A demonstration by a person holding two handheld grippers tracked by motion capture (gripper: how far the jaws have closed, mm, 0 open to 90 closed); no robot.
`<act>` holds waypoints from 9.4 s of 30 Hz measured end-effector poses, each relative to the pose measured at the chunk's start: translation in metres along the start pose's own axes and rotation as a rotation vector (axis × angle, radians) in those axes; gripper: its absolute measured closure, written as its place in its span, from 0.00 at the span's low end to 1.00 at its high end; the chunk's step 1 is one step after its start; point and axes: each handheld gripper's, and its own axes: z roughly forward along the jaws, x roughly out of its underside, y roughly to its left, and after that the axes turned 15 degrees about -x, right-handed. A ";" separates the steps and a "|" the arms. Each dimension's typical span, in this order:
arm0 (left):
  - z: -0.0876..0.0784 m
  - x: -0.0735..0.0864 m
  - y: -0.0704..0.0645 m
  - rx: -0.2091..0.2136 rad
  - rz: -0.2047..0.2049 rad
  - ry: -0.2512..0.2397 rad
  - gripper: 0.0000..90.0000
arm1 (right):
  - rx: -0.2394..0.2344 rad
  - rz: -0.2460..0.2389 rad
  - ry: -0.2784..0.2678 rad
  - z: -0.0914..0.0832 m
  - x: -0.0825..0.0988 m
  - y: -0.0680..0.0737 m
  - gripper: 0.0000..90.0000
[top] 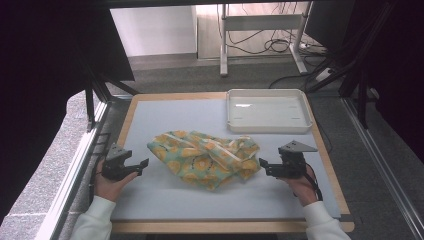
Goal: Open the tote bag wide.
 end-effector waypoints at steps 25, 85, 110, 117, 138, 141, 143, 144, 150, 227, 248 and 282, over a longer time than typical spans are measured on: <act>-0.006 0.002 0.004 0.001 -0.013 0.002 0.33 | 0.009 -0.009 0.024 0.002 0.003 0.001 0.19; -0.039 -0.090 -0.018 0.155 0.014 -0.135 0.37 | 0.015 0.023 -0.009 -0.004 -0.003 -0.001 0.19; -0.028 -0.065 -0.022 0.192 0.082 -0.047 0.45 | 0.055 -0.006 0.002 -0.003 -0.002 -0.001 0.20; -0.019 -0.062 -0.032 0.193 0.126 -0.011 0.54 | 0.057 -0.006 0.004 -0.003 -0.002 -0.001 0.20; -0.018 -0.059 -0.042 0.213 0.155 -0.035 0.98 | 0.069 0.007 -0.004 -0.007 -0.003 -0.001 0.22; -0.017 -0.059 -0.041 0.213 0.151 -0.035 0.98 | 0.059 0.007 -0.023 -0.013 -0.008 0.001 0.24; -0.017 -0.059 -0.040 0.213 0.147 -0.035 0.99 | 0.059 -0.007 -0.028 -0.017 -0.012 0.004 0.24; -0.017 -0.059 -0.040 0.214 0.143 -0.036 0.99 | 0.059 -0.007 -0.028 -0.017 -0.012 0.004 0.24; -0.017 -0.059 -0.038 0.213 0.137 -0.034 0.99 | -0.014 -0.050 -0.051 -0.027 -0.024 0.019 0.27; -0.028 -0.051 -0.035 0.283 0.097 -0.059 0.98 | -0.396 -0.244 0.061 0.028 -0.048 0.104 0.99; -0.027 -0.013 -0.036 0.307 0.117 -0.044 0.95 | -0.463 -0.221 0.182 0.041 -0.012 0.113 0.99; 0.020 0.007 -0.063 0.301 0.192 0.147 0.90 | -0.374 -0.130 0.304 0.058 0.018 0.081 0.98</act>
